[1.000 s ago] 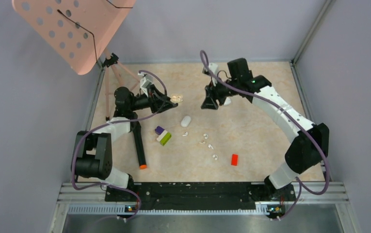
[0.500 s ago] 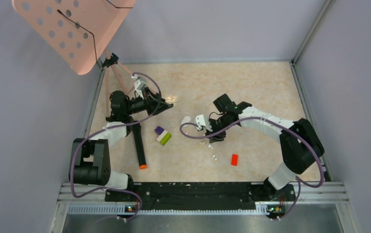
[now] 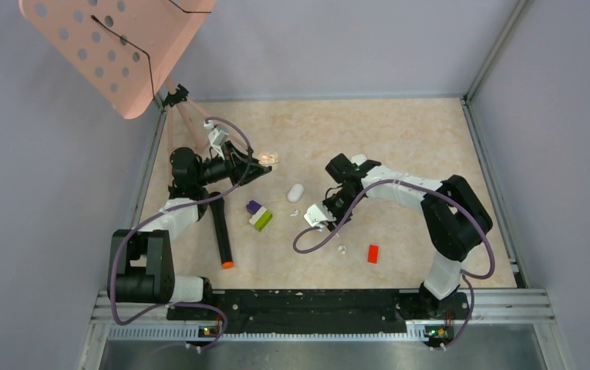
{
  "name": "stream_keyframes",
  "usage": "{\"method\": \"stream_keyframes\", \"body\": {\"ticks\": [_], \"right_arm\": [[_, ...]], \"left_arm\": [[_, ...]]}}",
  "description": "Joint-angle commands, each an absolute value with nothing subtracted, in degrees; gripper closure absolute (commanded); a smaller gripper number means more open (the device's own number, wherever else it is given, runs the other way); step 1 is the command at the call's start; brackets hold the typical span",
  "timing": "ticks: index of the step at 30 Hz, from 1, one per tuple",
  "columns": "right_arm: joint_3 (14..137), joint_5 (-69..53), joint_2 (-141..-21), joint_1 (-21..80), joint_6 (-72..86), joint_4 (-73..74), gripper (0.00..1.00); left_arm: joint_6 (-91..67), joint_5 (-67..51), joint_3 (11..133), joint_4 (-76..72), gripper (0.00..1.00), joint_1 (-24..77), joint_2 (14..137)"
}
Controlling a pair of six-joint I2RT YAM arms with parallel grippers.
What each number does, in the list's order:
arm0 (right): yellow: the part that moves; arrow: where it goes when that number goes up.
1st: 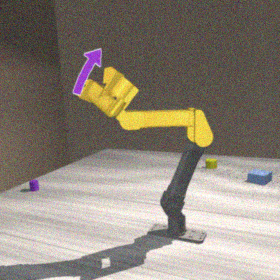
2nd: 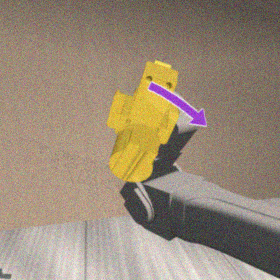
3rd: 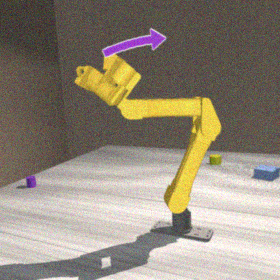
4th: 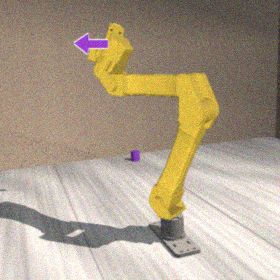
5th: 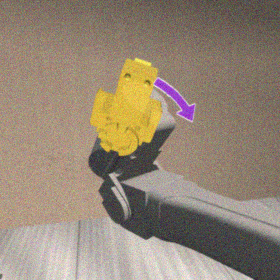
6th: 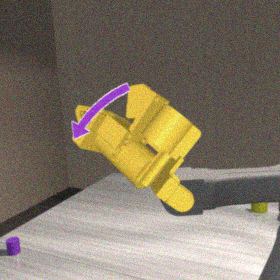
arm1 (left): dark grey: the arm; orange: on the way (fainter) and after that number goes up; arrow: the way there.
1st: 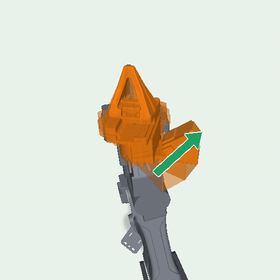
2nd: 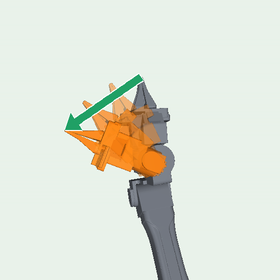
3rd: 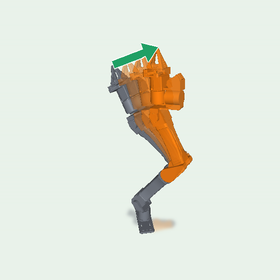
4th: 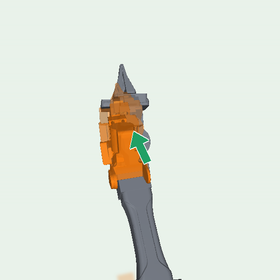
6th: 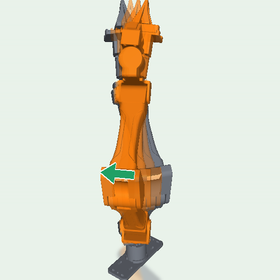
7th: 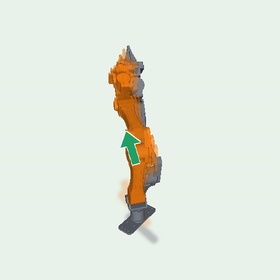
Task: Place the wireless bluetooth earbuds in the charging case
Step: Pick up the earbud from the center of the board.
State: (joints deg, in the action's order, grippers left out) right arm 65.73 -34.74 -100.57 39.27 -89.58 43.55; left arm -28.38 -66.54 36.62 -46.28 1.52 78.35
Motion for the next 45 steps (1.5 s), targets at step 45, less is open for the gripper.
{"method": "stream_keyframes", "body": {"ticks": [45], "right_arm": [[69.99,-32.62,-106.19,41.12,-84.9,45.26,0.94]], "left_arm": [[-28.04,-65.92,37.62,-46.39,1.0,0.53,78.59]]}}
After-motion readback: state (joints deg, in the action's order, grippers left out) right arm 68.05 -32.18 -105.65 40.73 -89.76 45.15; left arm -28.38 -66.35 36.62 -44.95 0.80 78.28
